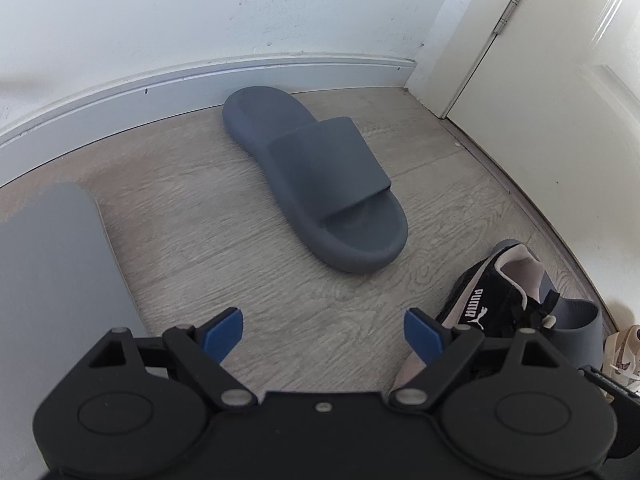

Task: Organize scattered shoes
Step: 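Lift and turn the black sneaker with the right gripper, then lower the black sneaker with the right gripper beside its mate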

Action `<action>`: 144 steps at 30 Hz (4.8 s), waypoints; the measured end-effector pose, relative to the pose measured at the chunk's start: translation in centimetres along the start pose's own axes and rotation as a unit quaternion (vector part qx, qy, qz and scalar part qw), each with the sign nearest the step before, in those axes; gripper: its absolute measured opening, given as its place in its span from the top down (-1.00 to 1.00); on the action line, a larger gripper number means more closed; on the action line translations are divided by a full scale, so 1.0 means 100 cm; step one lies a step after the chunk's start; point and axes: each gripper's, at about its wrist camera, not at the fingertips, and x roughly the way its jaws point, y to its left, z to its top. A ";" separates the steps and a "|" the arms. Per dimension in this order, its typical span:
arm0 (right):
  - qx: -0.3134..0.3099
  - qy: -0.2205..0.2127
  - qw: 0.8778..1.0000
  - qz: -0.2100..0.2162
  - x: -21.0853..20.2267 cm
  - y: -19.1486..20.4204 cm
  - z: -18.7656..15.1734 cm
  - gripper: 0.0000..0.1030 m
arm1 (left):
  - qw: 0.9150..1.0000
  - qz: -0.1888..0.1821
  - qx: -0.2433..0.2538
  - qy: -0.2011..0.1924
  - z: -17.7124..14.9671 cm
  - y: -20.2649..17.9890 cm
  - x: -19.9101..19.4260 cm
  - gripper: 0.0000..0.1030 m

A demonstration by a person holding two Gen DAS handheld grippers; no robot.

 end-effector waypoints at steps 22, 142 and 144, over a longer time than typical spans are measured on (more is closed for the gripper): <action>0.560 0.082 0.820 -0.081 -0.012 0.021 0.073 -0.79 | 1.000 0.006 -0.018 0.001 0.001 0.007 -0.001 -0.71; 0.833 -0.068 0.491 -0.245 0.004 -0.016 0.070 -0.61 | 0.991 -0.002 -0.130 0.030 0.009 0.044 0.006 -0.71; 0.840 -0.060 0.481 -0.244 -0.002 -0.002 0.069 -0.61 | 0.991 -0.003 -0.128 0.030 0.008 0.043 0.006 -0.71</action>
